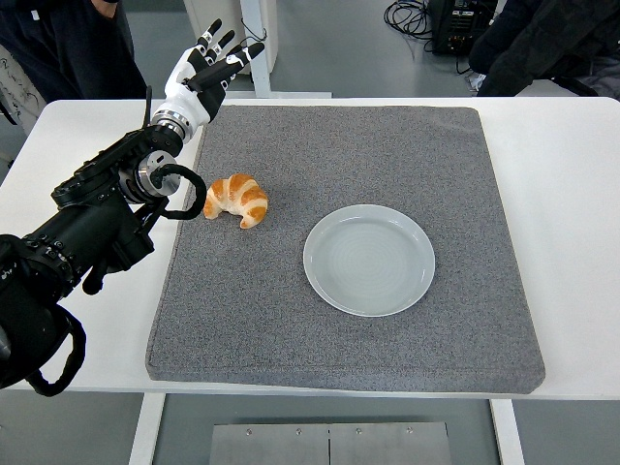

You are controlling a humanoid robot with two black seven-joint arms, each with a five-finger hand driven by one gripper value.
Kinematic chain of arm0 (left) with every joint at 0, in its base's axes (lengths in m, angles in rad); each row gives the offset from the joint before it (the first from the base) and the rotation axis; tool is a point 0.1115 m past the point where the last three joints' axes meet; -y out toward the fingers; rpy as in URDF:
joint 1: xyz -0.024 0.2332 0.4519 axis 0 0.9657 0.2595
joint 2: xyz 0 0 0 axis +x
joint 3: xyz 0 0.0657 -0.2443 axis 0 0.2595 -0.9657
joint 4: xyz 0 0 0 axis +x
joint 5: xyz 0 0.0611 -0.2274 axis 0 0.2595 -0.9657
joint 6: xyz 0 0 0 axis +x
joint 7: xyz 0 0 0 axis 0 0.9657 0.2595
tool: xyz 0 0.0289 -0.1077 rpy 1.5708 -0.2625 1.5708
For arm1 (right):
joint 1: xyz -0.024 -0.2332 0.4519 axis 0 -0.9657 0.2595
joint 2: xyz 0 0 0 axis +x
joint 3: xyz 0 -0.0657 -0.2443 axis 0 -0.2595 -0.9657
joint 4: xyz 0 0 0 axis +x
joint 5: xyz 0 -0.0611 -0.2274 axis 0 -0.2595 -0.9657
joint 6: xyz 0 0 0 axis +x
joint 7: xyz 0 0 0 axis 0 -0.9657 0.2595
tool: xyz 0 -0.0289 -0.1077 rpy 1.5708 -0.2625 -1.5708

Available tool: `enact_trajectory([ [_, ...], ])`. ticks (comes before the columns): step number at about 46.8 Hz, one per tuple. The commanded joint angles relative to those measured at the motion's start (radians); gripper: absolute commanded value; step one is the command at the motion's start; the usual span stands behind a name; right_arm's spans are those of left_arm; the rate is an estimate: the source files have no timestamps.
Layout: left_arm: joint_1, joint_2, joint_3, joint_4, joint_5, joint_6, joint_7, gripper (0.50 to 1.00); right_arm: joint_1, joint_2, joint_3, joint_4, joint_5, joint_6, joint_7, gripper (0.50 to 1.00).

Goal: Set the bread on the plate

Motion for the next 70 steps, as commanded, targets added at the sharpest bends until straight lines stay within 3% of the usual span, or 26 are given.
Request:
enact_trajectory([
  [1, 0.000, 0.000, 0.000, 0.000, 0.001, 0.001, -0.001, 1.000, -0.001, 0.000, 0.000, 0.000, 0.000, 0.000, 0.000, 1.000],
  [44, -0.005, 0.000, 0.011, -0.001, 0.007, -0.002, 0.000, 1.000, 0.000, 0.000, 0.000, 0.000, 0.000, 0.000, 0.000, 1.000],
  [52, -0.007, 0.000, 0.046, -0.063, 0.022, 0.000, 0.003, 1.000, 0.000, 0.000, 0.000, 0.000, 0.000, 0.000, 0.000, 1.000],
  [62, -0.019, 0.144, 0.213, -0.262, 0.076, 0.011, 0.003, 1.000, 0.000, 0.000, 0.000, 0.000, 0.001, 0.000, 0.000, 1.000],
  [70, -0.080, 0.222, 0.339, -0.334, 0.247, 0.067, 0.003, 1.000, 0.000, 0.000, 0.000, 0.000, 0.001, 0.000, 0.000, 1.000],
])
